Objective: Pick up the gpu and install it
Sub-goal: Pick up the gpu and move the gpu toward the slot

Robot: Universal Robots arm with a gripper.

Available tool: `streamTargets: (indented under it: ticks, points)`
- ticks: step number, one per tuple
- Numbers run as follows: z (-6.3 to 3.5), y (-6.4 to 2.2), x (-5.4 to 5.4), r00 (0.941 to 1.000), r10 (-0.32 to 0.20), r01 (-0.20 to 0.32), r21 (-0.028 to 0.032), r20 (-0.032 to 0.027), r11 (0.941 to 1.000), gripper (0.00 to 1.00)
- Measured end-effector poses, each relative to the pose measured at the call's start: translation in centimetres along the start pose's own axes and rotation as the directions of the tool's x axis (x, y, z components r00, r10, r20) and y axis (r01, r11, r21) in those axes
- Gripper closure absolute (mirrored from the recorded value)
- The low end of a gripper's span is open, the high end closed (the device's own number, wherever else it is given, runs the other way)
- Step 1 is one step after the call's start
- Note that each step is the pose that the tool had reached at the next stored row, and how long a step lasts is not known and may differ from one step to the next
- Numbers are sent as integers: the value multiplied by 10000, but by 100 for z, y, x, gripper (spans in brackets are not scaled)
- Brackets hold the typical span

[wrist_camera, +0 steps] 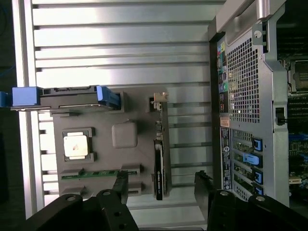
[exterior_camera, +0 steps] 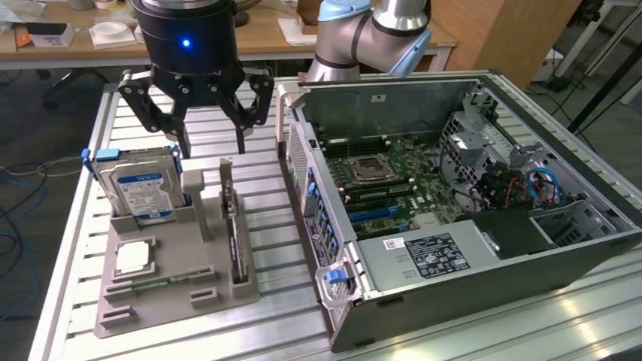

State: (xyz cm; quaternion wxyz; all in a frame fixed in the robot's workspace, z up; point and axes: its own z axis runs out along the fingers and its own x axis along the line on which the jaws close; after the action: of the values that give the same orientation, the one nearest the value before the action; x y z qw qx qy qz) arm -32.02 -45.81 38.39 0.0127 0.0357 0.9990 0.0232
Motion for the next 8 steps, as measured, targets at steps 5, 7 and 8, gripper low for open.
streamTargets:
  ticks: [5, 7, 8]
  points:
    - [59, -3, 1, 10000, 0, 0, 0, 0, 10000, 34]
    - [96, -5, 2, 10000, 0, 0, 1, -1, 10000, 34]
    - [114, -5, 2, 10000, 0, 0, 0, 0, 10000, 34]
